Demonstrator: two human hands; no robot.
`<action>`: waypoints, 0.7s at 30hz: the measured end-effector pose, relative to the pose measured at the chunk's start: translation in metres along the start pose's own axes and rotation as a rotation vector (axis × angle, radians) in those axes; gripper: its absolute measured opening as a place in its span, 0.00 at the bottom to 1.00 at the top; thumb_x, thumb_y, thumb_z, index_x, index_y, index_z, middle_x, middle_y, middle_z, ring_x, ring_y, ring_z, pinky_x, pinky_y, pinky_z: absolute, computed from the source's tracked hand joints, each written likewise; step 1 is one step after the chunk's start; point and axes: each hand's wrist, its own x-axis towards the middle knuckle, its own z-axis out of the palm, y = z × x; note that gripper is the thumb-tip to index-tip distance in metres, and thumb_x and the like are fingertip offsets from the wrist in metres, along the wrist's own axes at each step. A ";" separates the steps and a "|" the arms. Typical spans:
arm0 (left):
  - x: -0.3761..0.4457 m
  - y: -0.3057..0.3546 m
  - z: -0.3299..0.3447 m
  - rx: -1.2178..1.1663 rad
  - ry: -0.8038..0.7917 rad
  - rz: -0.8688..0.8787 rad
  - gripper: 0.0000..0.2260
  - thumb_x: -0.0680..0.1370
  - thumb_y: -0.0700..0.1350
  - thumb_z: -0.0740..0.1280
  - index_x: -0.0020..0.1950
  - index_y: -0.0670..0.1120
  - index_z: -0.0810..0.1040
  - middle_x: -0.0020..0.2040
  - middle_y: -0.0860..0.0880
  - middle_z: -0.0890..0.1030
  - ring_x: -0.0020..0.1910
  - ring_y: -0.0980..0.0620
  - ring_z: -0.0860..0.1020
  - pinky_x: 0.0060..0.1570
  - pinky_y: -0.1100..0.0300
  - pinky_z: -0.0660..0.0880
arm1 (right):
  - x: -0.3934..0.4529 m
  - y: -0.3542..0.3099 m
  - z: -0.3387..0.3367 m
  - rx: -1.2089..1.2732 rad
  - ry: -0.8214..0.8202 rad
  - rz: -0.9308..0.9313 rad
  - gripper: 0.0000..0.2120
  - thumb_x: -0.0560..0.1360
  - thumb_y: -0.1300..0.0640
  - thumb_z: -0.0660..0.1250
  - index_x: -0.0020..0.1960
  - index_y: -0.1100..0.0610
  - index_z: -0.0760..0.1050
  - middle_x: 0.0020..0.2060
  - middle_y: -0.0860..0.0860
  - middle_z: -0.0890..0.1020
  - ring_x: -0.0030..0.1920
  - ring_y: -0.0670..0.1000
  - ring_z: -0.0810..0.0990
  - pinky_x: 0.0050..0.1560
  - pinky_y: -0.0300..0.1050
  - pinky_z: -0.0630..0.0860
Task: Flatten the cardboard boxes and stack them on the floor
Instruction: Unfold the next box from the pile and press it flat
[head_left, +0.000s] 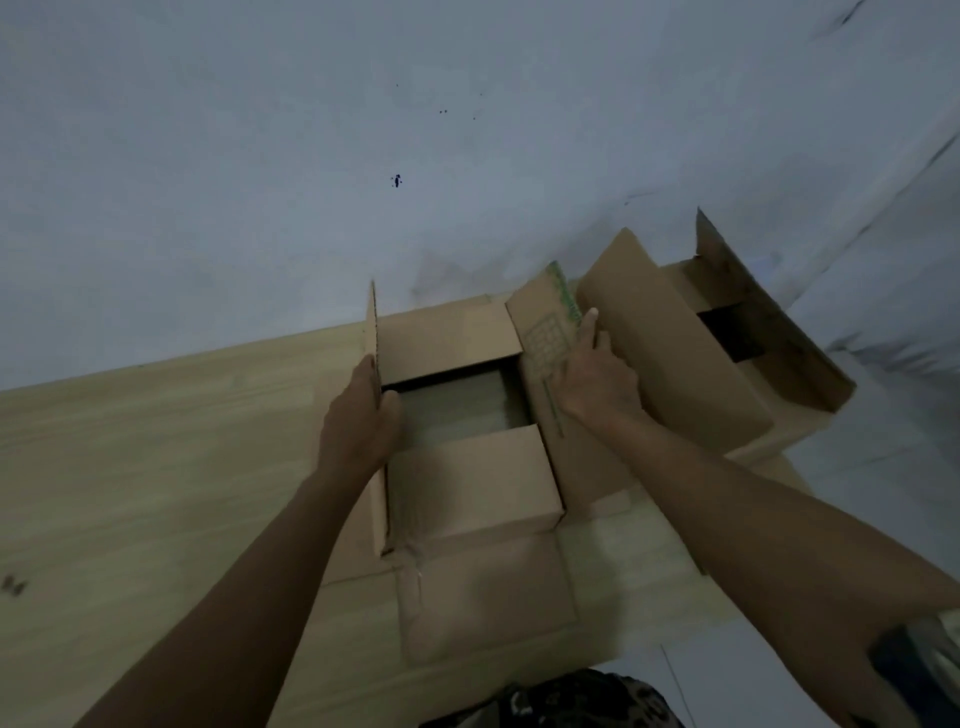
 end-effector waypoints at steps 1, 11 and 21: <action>0.000 -0.005 -0.003 -0.005 0.004 -0.004 0.22 0.80 0.41 0.58 0.75 0.49 0.65 0.66 0.41 0.77 0.60 0.38 0.76 0.51 0.52 0.70 | -0.001 0.005 0.006 -0.030 -0.001 0.005 0.43 0.80 0.46 0.60 0.80 0.61 0.35 0.76 0.61 0.60 0.66 0.62 0.71 0.59 0.55 0.72; -0.004 -0.031 -0.028 0.000 0.095 -0.079 0.22 0.81 0.40 0.56 0.75 0.51 0.66 0.65 0.42 0.77 0.50 0.47 0.72 0.47 0.57 0.65 | -0.001 -0.021 0.066 -0.067 -0.316 0.176 0.59 0.70 0.22 0.52 0.78 0.64 0.31 0.78 0.61 0.31 0.78 0.59 0.31 0.76 0.58 0.34; 0.007 -0.063 -0.066 0.111 0.138 -0.082 0.22 0.82 0.44 0.61 0.77 0.51 0.64 0.62 0.47 0.78 0.56 0.47 0.78 0.45 0.54 0.76 | -0.007 -0.044 0.093 0.175 -0.404 0.093 0.21 0.81 0.47 0.58 0.66 0.62 0.73 0.62 0.61 0.78 0.59 0.60 0.79 0.47 0.41 0.69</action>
